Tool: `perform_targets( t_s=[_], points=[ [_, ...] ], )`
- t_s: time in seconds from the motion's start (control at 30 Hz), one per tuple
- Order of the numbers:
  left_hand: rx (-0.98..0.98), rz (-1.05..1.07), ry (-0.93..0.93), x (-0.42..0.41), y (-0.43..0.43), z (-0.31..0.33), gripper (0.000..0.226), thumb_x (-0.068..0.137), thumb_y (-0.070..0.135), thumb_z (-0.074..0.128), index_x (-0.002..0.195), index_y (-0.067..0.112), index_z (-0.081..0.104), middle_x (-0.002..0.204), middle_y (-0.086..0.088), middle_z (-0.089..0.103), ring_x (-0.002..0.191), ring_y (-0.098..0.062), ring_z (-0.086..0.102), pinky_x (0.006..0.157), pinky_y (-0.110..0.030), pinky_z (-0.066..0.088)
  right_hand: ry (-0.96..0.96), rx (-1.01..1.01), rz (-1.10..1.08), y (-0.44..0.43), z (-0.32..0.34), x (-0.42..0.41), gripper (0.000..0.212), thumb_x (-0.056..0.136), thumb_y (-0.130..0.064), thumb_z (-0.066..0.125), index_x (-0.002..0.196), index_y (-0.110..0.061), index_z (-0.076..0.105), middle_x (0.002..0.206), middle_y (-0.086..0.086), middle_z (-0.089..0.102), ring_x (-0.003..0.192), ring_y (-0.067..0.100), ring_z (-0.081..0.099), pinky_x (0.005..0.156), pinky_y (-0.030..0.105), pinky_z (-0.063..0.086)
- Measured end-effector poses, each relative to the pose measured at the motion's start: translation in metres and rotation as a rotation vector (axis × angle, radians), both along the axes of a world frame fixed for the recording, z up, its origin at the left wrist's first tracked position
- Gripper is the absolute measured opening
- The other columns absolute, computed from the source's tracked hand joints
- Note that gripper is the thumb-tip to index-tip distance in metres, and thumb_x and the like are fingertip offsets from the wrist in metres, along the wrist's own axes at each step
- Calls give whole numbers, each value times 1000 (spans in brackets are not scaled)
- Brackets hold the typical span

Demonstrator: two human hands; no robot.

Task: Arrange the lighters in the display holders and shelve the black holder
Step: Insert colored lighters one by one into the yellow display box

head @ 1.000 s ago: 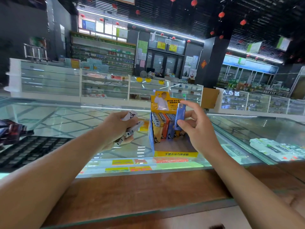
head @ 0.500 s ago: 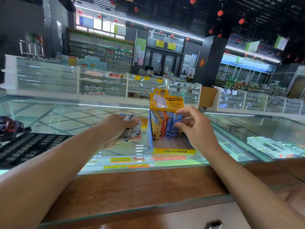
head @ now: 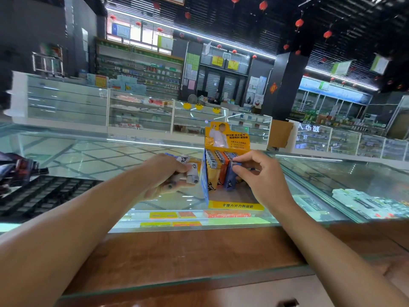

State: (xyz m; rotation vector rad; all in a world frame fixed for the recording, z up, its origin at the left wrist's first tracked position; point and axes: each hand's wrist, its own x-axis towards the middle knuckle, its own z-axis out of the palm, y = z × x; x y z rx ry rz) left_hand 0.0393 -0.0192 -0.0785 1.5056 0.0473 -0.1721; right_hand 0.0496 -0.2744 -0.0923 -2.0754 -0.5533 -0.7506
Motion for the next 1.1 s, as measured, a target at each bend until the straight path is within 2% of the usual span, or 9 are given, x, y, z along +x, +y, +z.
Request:
perform_targets(
  t_s=[0.07,0.17,0.3,0.47,0.6,0.67,0.77,0.97,1.1],
  points=[
    [63,8,-51,0,2,1,8,99,5,66,101,-2,65,86,-19,64,44,-10,58,34,-16,32,-68,-82,-61,-2,-1,2,10,94,-14,77,99,-22,78,93,-15,67,88,8,65,76,25,52],
    [101,9,-120,4,5,-1,9,95,2,66,102,-2,69,80,-13,56,49,-11,46,37,-17,31,-125,-162,-118,-2,-3,4,10,96,-20,74,104,-26,77,95,-19,61,87,7,62,74,28,51],
    [462,-6,-237,10,-3,-11,15,94,4,63,82,12,63,74,-6,51,54,-15,44,43,-21,31,-181,-295,-194,5,-5,2,15,97,-30,72,111,-31,66,105,-17,56,89,7,58,74,35,53],
    [1161,-170,-369,10,2,-8,32,102,41,61,81,21,48,81,0,54,67,-13,49,57,-29,34,-175,-264,-177,5,-5,1,10,99,-26,68,107,-30,64,105,-16,56,88,6,59,75,38,55],
    [1396,-260,-428,1,-3,-1,35,106,47,52,84,21,43,82,4,49,69,-10,45,57,-28,30,-167,-255,-168,5,-5,1,9,100,-24,67,106,-30,64,104,-17,56,87,6,58,75,39,55],
    [1421,-265,-428,0,-7,-1,31,107,45,50,92,19,45,82,3,50,68,-11,45,57,-28,30,-169,-253,-164,6,-5,1,10,100,-23,66,105,-31,63,102,-18,54,86,5,58,74,39,54],
    [1402,-237,-382,2,-7,-1,34,107,41,52,84,17,46,77,2,50,64,-12,42,56,-27,30,-188,-253,-170,7,-5,-1,9,101,-23,65,105,-31,63,101,-19,54,85,5,57,72,39,54],
    [1001,-177,-240,8,8,-6,32,102,26,63,98,-5,67,74,-10,64,47,-17,47,47,-25,39,-364,-261,-225,9,-2,-8,11,101,-16,62,105,-27,62,103,-13,59,81,7,59,63,39,53],
    [940,-184,-261,0,1,1,24,102,24,65,85,8,59,61,0,58,42,-11,44,42,-20,35,-487,-332,-149,13,0,-15,11,100,-11,59,106,-18,66,103,-7,62,86,9,58,65,38,52]
  ],
)
